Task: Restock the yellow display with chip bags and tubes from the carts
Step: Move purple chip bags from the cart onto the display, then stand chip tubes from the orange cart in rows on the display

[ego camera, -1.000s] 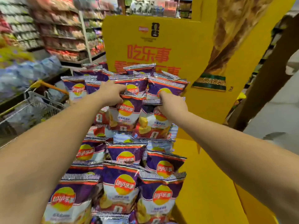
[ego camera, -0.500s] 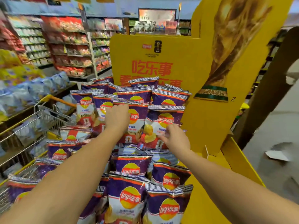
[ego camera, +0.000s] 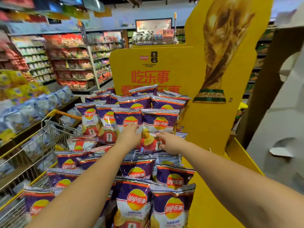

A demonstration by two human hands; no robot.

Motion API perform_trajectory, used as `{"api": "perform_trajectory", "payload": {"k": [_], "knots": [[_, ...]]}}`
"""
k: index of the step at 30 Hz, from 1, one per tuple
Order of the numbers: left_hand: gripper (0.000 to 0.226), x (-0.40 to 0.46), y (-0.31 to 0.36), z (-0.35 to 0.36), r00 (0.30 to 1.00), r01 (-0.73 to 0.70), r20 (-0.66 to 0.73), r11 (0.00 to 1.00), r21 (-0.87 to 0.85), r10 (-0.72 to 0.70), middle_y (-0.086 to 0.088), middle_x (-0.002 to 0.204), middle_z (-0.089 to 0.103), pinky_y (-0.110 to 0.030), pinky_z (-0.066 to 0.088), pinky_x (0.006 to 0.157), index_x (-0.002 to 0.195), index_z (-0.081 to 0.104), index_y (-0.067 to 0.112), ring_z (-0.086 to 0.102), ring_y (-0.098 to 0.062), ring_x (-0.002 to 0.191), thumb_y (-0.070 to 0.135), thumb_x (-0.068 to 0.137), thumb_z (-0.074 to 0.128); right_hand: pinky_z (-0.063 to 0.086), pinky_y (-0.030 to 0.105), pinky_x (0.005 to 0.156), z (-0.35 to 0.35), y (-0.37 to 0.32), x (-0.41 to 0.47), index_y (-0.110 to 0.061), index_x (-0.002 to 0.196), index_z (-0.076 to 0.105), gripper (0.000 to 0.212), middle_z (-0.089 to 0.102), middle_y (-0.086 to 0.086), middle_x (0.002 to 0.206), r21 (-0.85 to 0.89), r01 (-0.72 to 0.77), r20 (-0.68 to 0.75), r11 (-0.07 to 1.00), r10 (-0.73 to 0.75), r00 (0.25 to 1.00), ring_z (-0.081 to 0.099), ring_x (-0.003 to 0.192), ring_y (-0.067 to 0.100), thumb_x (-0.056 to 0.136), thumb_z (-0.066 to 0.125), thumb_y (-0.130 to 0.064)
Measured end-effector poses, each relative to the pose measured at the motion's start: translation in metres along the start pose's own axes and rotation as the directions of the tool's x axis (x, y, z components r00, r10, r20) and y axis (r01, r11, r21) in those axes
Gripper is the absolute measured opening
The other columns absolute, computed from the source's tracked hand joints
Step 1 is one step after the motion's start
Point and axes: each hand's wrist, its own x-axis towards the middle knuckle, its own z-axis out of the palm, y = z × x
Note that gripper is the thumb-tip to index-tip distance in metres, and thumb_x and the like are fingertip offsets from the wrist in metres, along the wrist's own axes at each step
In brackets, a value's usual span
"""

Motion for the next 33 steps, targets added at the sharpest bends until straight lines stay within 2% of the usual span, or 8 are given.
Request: {"api": "perform_trajectory", "payload": {"k": [5,9,13,18,23,26,29,33], "knots": [[0.029,-0.032,0.052,-0.003,0.996,-0.052,-0.080,0.984,-0.171,0.038,-0.004,0.127,0.052,-0.032,0.041,0.085,0.123,0.057,0.014,0.054,-0.023,0.110,0.026,0.097,0.050,0.046,0.031,0.094,-0.010,-0.001,-0.044,-0.026,0.147,0.038,0.051,0.046,-0.002,0.147,0.283,-0.064,-0.090,0.957,0.093,0.992,0.055,0.122,0.022,0.098,0.050,-0.035],[0.025,-0.062,0.103,0.015,0.993,-0.117,-0.066,0.946,-0.302,0.101,0.000,0.114,0.057,-0.029,0.040,0.078,0.115,0.059,0.014,0.056,-0.018,0.099,0.028,0.097,0.052,0.050,0.031,0.080,-0.007,0.011,-0.097,-0.024,0.133,0.052,0.038,0.061,-0.004,0.123,0.523,-0.110,-0.196,0.845,0.245,0.949,0.064,0.103,0.020,0.097,0.053,-0.036],[0.017,-0.098,0.165,0.059,0.987,-0.143,0.000,0.869,-0.474,0.163,0.000,0.102,0.062,-0.026,0.035,0.070,0.107,0.062,0.012,0.057,-0.019,0.093,0.021,0.093,0.055,0.043,0.027,0.088,0.007,0.046,-0.169,-0.015,0.123,0.060,0.029,0.063,-0.003,0.114,0.740,-0.116,-0.283,0.662,0.464,0.839,0.058,0.104,0.014,0.095,0.058,-0.022],[0.019,-0.148,0.241,0.132,0.950,-0.117,0.171,0.807,-0.579,0.261,-0.003,0.105,0.064,-0.022,0.029,0.069,0.110,0.063,0.012,0.056,-0.020,0.098,0.018,0.093,0.057,0.047,0.032,0.088,0.044,0.106,-0.276,-0.029,0.109,0.063,0.016,0.067,-0.006,0.108,0.886,-0.161,-0.238,0.435,0.724,0.648,0.062,0.102,0.012,0.094,0.059,-0.026],[0.017,-0.217,0.316,0.214,0.819,-0.076,0.413,0.788,-0.611,0.399,-0.009,0.107,0.069,-0.031,0.042,0.076,0.107,0.063,0.015,0.062,-0.028,0.101,0.020,0.092,0.057,0.050,0.035,0.089,0.094,0.151,-0.406,-0.030,0.102,0.066,0.013,0.070,-0.006,0.101,0.923,-0.272,-0.148,0.273,0.904,0.401,0.065,0.098,0.014,0.090,0.062,-0.028],[0.016,-0.262,0.364,0.254,0.710,-0.127,0.490,0.777,-0.616,0.505,-0.010,0.105,0.069,-0.027,0.038,0.077,0.104,0.065,0.012,0.061,-0.025,0.103,0.019,0.092,0.057,0.047,0.014,0.073,0.115,0.162,-0.481,-0.018,0.106,0.066,0.013,0.069,-0.001,0.095,0.944,-0.286,-0.081,0.164,0.956,0.282,0.064,0.087,0.013,0.094,0.059,-0.021],[0.017,-0.304,0.401,0.284,0.595,-0.172,0.573,0.786,-0.594,0.563,-0.007,0.104,0.069,-0.026,0.038,0.076,0.105,0.065,0.013,0.061,-0.022,0.100,0.021,0.092,0.057,0.043,0.006,0.062,0.135,0.172,-0.540,-0.014,0.108,0.064,0.015,0.067,0.000,0.094,0.950,-0.302,-0.031,0.084,0.983,0.178,0.063,0.084,0.012,0.096,0.056,-0.018],[0.009,-0.370,0.459,0.323,0.426,-0.169,0.653,0.764,-0.622,0.626,0.003,0.084,0.062,-0.025,0.042,0.067,0.097,0.062,0.020,0.057,-0.016,0.081,0.025,0.092,0.055,0.042,0.011,0.069,0.168,0.192,-0.629,-0.029,0.101,0.064,0.012,0.067,-0.010,0.095,0.941,-0.338,0.004,0.011,0.999,0.042,0.060,0.084,0.002,0.096,0.057,-0.021]]}}
